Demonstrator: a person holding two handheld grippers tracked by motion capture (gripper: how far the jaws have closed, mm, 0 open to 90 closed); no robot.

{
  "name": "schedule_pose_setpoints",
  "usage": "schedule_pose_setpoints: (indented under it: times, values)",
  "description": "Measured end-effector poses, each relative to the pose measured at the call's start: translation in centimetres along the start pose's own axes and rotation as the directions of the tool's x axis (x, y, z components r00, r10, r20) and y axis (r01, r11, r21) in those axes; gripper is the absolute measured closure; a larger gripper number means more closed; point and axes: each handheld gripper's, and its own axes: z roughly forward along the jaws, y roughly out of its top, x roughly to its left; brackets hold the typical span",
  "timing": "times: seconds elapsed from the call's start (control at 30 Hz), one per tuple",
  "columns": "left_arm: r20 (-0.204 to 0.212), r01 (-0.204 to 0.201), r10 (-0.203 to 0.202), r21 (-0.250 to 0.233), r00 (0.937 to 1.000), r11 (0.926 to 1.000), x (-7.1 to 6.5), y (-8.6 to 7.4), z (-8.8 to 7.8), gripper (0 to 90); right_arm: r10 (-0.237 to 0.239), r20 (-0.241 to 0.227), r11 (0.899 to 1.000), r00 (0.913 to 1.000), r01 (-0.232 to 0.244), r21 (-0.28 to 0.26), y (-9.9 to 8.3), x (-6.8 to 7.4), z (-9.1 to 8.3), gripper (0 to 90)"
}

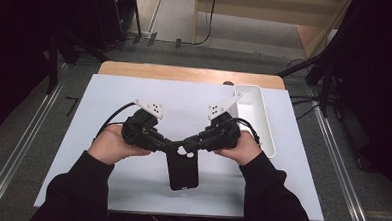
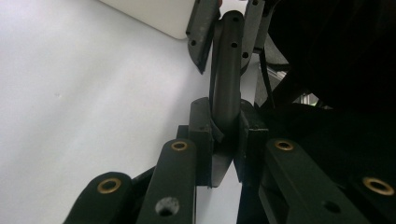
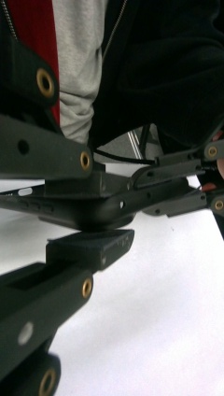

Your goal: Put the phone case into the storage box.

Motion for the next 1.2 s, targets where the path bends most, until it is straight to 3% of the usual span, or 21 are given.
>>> schedule_pose_setpoints:
  times: [0.53,0.63,0.73,0.93,1.07,1.2]
  values:
    - [-0.037,0.040,-0.041,-0.013,0.9985,0.9991,0.4,-0.3,-1.3,78.8,0.037,0.054,0.999,0.9978,-0.037,-0.002,-0.2,-0.1,-1.2,57.2]
    - [-0.044,0.063,-0.064,-0.023,0.9969,0.9977,0.5,-0.4,-1.6,78.7,0.045,0.066,0.999,0.9969,-0.044,-0.005,-0.3,0.0,-1.6,54.5]
    - [-0.047,0.068,-0.070,-0.031,0.9965,0.9972,0.6,-0.5,-1.9,78.7,0.007,0.107,1.000,0.9942,-0.006,-0.009,-0.6,0.0,-1.6,51.1]
    - [-0.061,0.084,-0.086,-0.041,0.9944,0.9956,0.7,-0.6,-2.4,78.7,0.004,0.133,1.000,0.9911,-0.002,-0.018,-0.9,0.0,-1.6,46.3]
    - [-0.068,0.110,-0.112,-0.042,0.9914,0.9931,0.8,-0.6,-2.7,78.7,0.009,0.171,1.000,0.9852,-0.005,-0.023,-1.1,0.0,-1.5,42.8]
    - [-0.079,0.113,-0.117,-0.053,0.9900,0.9922,0.9,-0.7,-2.9,78.7,0.033,0.230,0.998,0.9726,-0.021,-0.054,-1.4,-0.1,-1.5,34.2]
